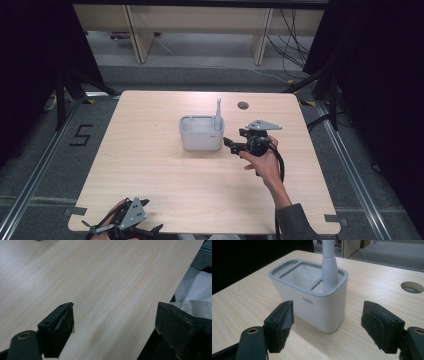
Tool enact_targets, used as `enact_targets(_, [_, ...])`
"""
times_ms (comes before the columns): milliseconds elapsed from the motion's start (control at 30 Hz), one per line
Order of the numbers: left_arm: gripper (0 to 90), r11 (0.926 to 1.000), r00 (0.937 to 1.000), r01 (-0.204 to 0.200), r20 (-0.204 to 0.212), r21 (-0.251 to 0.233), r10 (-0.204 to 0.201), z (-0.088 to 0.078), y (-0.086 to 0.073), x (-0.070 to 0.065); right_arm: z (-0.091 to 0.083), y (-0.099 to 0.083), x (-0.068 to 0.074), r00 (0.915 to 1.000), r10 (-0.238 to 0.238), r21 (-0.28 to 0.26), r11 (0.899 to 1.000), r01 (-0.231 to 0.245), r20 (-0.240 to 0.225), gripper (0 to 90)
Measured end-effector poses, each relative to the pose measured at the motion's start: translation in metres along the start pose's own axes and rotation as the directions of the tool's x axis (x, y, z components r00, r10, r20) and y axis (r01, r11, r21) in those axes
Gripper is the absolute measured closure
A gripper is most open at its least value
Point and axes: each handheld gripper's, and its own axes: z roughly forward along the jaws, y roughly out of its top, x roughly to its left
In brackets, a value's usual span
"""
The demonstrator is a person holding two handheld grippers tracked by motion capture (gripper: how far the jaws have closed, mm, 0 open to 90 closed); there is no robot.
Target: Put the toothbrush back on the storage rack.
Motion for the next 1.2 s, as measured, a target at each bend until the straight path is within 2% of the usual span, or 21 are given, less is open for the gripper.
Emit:
enact_targets(33, [15.2, 0.9997, 0.9998, 0.015, 0.009, -0.021, -0.015, 0.001, 0.000, -0.001, -0.001, 0.000, 0.001, 1.0000, -0.010, 0.005, 1.000, 0.010, -0.001, 26.4])
enact_targets(133, [15.2, 0.9999, 0.9998, 0.009, 0.015, -0.007, -0.009, 0.002, 0.001, 0.000, -0.002, -0.002, 0.003, 1.0000, -0.007, 0.007, 1.000, 0.007, -0.006, 26.2])
enact_targets(167, [15.3, 1.0000, 0.9998, -0.009, 0.015, 0.002, 0.009, 0.002, 0.001, 0.001, -0.002, -0.002, 0.004, 0.9999, -0.008, 0.009, 1.000, 0.008, -0.014, 26.1])
enact_targets(267, [15.2, 0.9999, 0.9999, -0.010, 0.002, 0.000, 0.010, 0.002, 0.001, 0.001, -0.004, -0.003, 0.006, 1.0000, -0.005, 0.020, 1.000, 0.006, -0.006, 26.0])
enact_targets(367, [15.2, 0.9997, 0.9998, 0.013, 0.013, -0.022, -0.013, 0.002, 0.000, -0.001, -0.004, -0.005, 0.006, 0.9995, -0.029, 0.024, 0.999, 0.029, -0.015, 25.9])
enact_targets(400, [15.2, 0.9998, 0.9999, -0.001, 0.015, -0.021, 0.001, 0.002, 0.001, -0.001, -0.004, -0.007, 0.006, 0.9997, -0.021, 0.016, 1.000, 0.022, -0.013, 25.9])
enact_targets(533, [15.2, 0.9997, 0.9998, 0.006, 0.017, -0.022, -0.006, 0.002, 0.000, -0.001, -0.011, -0.008, 0.007, 0.9998, -0.021, 0.020, 1.000, 0.021, -0.002, 25.7])
enact_targets(567, [15.2, 0.9999, 0.9998, -0.011, 0.016, 0.002, 0.011, 0.000, 0.001, 0.000, -0.013, -0.009, 0.007, 1.0000, -0.003, 0.021, 1.000, 0.003, 0.002, 25.7])
enact_targets(600, [15.3, 0.9996, 0.9998, -0.007, 0.020, -0.026, 0.007, 0.002, 0.001, -0.001, -0.016, -0.009, 0.007, 0.9998, -0.016, 0.018, 1.000, 0.016, 0.009, 25.7])
enact_targets(633, [15.2, 0.9998, 0.9995, -0.020, 0.023, -0.003, 0.020, 0.000, 0.001, 0.000, -0.017, -0.011, 0.008, 1.0000, 0.008, 0.014, 1.000, -0.008, 0.005, 25.7])
enact_targets(667, [15.3, 0.9995, 0.9994, -0.030, 0.018, 0.005, 0.030, 0.000, 0.001, 0.000, -0.019, -0.012, 0.006, 0.9997, -0.022, 0.018, 1.000, 0.022, 0.010, 25.5])
enact_targets(733, [15.3, 0.9992, 0.9992, -0.039, 0.004, 0.005, 0.039, 0.000, 0.001, 0.000, -0.022, -0.016, 0.006, 0.9999, -0.015, 0.025, 1.000, 0.015, 0.003, 25.4])
enact_targets(800, [15.3, 0.9997, 0.9997, -0.023, 0.010, -0.007, 0.023, 0.001, 0.001, -0.001, -0.026, -0.019, 0.006, 0.9995, -0.024, 0.022, 0.999, 0.024, 0.019, 25.3])
enact_targets(833, [15.3, 0.9997, 0.9997, -0.022, 0.009, -0.007, 0.022, 0.001, 0.001, -0.001, -0.028, -0.021, 0.005, 1.0000, -0.008, 0.034, 0.999, 0.008, 0.001, 25.2])
enact_targets(867, [15.2, 0.9997, 0.9997, -0.022, 0.008, -0.005, 0.022, 0.001, 0.000, -0.001, -0.029, -0.021, 0.004, 0.9996, -0.028, 0.033, 0.999, 0.028, 0.007, 25.2])
enact_targets(900, [15.3, 0.9998, 0.9998, -0.018, 0.008, -0.008, 0.018, 0.001, 0.000, -0.001, -0.031, -0.023, 0.005, 1.0000, -0.006, 0.036, 0.999, 0.005, 0.004, 25.2])
enact_targets(967, [15.3, 0.9999, 0.9999, 0.001, 0.014, -0.014, -0.001, 0.001, 0.000, -0.002, -0.033, -0.025, 0.004, 0.9990, -0.036, 0.032, 0.999, 0.035, 0.027, 25.0])
enact_targets(1000, [15.3, 1.0000, 0.9999, -0.003, 0.012, -0.008, 0.004, 0.001, 0.000, -0.002, -0.034, -0.027, 0.006, 0.9999, -0.001, 0.037, 0.999, 0.001, 0.013, 25.0])
enact_targets(1067, [15.3, 0.9999, 1.0000, -0.002, 0.007, -0.012, 0.002, 0.001, 0.000, -0.002, -0.037, -0.029, 0.004, 0.9989, -0.041, 0.033, 0.999, 0.040, 0.021, 25.0])
enact_targets(1133, [15.3, 0.9998, 0.9999, 0.000, 0.011, -0.020, 0.000, 0.001, -0.001, -0.002, -0.039, -0.032, 0.007, 0.9999, -0.012, 0.041, 0.999, 0.011, 0.011, 25.0])
enact_targets(1200, [15.3, 0.9997, 1.0000, 0.000, 0.009, -0.024, 0.000, 0.001, -0.001, -0.002, -0.041, -0.035, 0.009, 0.9998, -0.013, 0.049, 0.999, 0.012, 0.015, 25.0])
